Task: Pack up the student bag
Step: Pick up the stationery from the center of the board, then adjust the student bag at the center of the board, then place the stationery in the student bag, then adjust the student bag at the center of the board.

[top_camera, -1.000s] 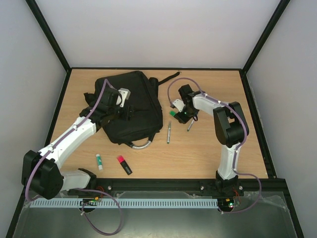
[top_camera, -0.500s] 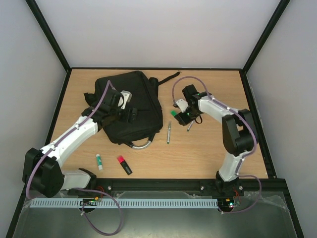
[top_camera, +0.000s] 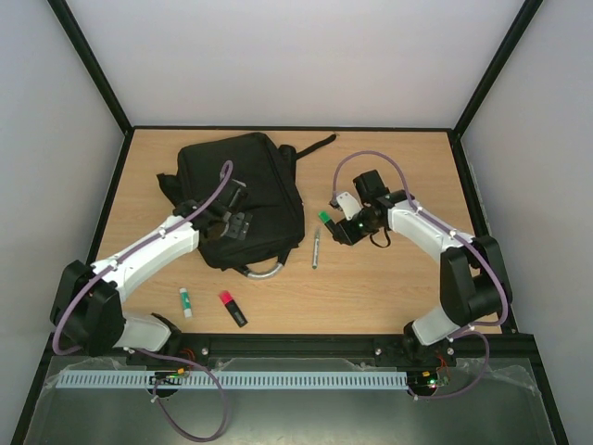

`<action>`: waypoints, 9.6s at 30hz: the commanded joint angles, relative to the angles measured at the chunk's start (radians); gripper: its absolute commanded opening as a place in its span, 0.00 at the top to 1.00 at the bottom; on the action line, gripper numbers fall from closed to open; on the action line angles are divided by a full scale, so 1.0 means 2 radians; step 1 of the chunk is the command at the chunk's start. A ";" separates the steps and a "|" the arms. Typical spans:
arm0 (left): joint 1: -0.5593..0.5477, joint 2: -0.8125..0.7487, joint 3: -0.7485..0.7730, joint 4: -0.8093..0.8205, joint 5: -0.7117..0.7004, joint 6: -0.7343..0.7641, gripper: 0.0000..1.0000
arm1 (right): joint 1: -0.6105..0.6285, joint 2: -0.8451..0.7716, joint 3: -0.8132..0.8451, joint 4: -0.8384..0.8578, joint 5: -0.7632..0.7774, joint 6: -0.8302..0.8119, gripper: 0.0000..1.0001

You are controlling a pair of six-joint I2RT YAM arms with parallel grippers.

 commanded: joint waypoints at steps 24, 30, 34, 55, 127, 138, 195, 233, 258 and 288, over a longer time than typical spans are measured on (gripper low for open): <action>0.170 -0.089 -0.141 0.014 0.232 -0.217 0.08 | 0.000 -0.034 -0.029 0.021 -0.023 -0.007 0.95; 0.081 -0.063 -0.135 0.069 0.277 -0.226 0.12 | 0.000 -0.030 -0.030 0.021 -0.020 -0.008 0.95; 0.017 -0.021 -0.091 0.049 0.269 -0.204 0.14 | 0.000 -0.027 -0.030 0.022 -0.017 -0.009 0.95; -0.005 0.105 0.126 -0.021 0.000 0.005 0.17 | 0.000 -0.029 -0.031 0.024 -0.011 -0.008 0.95; 0.037 -0.024 -0.042 0.121 -0.072 -0.103 0.39 | 0.131 0.321 0.425 -0.216 -0.033 0.139 0.99; 0.109 -0.078 -0.104 0.114 0.029 -0.166 0.32 | 0.133 0.375 0.488 -0.238 0.028 0.134 0.99; -0.039 0.195 0.069 0.089 -0.182 0.119 0.47 | 0.018 0.087 0.195 -0.085 -0.148 0.033 0.50; -0.016 0.042 -0.048 0.237 -0.031 0.091 0.98 | 0.120 0.180 0.199 0.126 -0.053 -0.177 0.36; -0.011 0.036 -0.049 0.235 -0.023 0.088 0.98 | 0.119 0.216 0.225 0.281 0.212 0.035 0.50; -0.023 0.081 -0.017 0.242 0.019 0.104 0.98 | 0.049 0.215 0.220 -0.001 -0.095 0.089 0.69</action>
